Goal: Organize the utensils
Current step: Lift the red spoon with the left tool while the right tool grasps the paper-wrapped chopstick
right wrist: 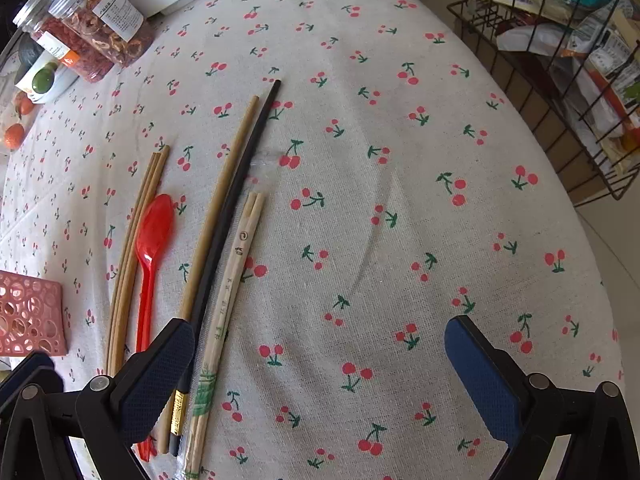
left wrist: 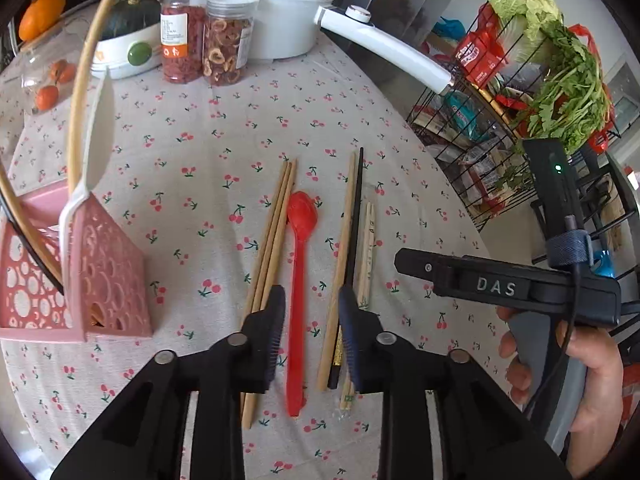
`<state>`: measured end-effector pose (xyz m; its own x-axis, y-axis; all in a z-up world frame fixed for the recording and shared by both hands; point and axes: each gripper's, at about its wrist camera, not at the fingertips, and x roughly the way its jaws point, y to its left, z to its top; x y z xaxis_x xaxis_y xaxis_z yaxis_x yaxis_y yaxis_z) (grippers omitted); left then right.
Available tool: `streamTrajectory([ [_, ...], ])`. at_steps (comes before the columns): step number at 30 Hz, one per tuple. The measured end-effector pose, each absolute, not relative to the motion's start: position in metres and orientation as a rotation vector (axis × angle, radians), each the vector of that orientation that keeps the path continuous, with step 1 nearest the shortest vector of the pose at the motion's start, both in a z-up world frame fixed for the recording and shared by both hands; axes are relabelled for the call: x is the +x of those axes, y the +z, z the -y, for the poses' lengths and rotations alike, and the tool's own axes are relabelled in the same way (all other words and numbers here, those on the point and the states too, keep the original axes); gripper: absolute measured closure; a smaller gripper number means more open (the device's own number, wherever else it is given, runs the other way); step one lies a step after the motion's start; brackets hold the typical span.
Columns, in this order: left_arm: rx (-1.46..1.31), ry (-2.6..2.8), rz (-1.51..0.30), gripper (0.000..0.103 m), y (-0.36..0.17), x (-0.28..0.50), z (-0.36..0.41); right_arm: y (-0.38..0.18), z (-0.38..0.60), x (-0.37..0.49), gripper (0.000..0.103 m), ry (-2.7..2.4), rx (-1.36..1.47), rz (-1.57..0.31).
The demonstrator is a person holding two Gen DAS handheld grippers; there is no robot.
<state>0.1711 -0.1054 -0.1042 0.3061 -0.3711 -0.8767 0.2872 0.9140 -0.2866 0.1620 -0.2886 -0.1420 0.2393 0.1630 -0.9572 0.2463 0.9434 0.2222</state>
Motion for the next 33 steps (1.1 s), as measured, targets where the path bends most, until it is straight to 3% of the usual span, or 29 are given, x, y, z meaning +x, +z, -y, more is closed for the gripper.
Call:
streamTrajectory([
  [1, -0.081, -0.435, -1.187, 0.060, -0.109, 0.176, 0.112, -0.142, 0.290, 0.161, 0.000, -0.062, 0.362, -1.336],
  [15, 0.079, -0.351, -1.235, 0.063, -0.159, 0.234, 0.159, -0.134, 0.314, 0.153, 0.000, -0.040, 0.349, -1.311],
  [18, 0.139, -0.317, -1.211, 0.076, -0.162, 0.238, 0.167, -0.134, 0.317, 0.153, 0.000, -0.043, 0.350, -1.312],
  [21, 0.133, -0.313, -1.204, 0.076, -0.162, 0.241, 0.167, -0.135, 0.319, 0.153, 0.000, -0.047, 0.359, -1.317],
  [30, 0.097, -0.385, -1.065, 0.076, -0.107, 0.195, 0.136, -0.132, 0.300, 0.154, 0.000, -0.007, 0.357, -1.313],
  [33, 0.079, -0.411, -1.010, 0.076, -0.083, 0.170, 0.117, -0.134, 0.283, 0.159, 0.006, 0.026, 0.337, -1.320],
])
